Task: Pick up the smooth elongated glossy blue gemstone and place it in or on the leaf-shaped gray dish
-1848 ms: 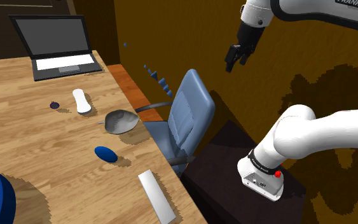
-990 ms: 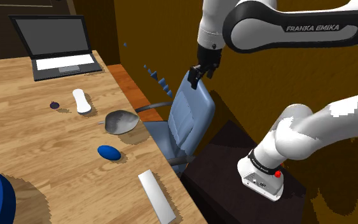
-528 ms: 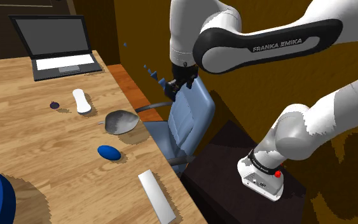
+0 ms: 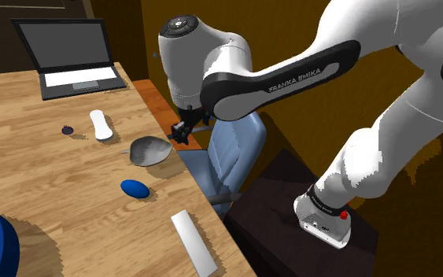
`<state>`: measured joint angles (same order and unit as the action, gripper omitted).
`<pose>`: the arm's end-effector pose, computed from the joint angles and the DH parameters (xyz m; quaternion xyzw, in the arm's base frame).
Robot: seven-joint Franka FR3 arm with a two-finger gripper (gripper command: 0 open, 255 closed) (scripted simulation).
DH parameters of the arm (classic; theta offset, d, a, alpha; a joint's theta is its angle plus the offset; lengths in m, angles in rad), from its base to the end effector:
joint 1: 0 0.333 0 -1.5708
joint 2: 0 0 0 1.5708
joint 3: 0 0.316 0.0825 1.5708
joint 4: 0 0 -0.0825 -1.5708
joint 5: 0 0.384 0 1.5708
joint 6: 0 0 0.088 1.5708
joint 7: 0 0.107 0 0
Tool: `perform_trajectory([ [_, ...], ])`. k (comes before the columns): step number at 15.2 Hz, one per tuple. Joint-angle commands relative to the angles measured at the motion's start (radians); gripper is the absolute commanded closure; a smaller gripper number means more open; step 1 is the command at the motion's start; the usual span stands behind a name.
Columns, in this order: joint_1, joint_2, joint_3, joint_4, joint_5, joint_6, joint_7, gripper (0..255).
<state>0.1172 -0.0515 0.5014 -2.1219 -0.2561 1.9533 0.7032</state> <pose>0.4316 0.2890 0.4237 0.9898 0.0120 0.0294 0.1387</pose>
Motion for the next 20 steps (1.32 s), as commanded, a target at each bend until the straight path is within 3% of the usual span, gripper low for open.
perform_trajectory([
  [1,0.014,0.088,0.023,0.055,-0.057,0.002,0.055,0],
  [6,0.087,0.307,0.041,0.213,-0.199,-0.027,0.171,0],
  [11,0.193,0.522,0.021,0.404,-0.318,-0.080,0.243,0],
  [20,0.421,0.921,-0.054,0.870,-0.455,-0.214,0.248,0],
])
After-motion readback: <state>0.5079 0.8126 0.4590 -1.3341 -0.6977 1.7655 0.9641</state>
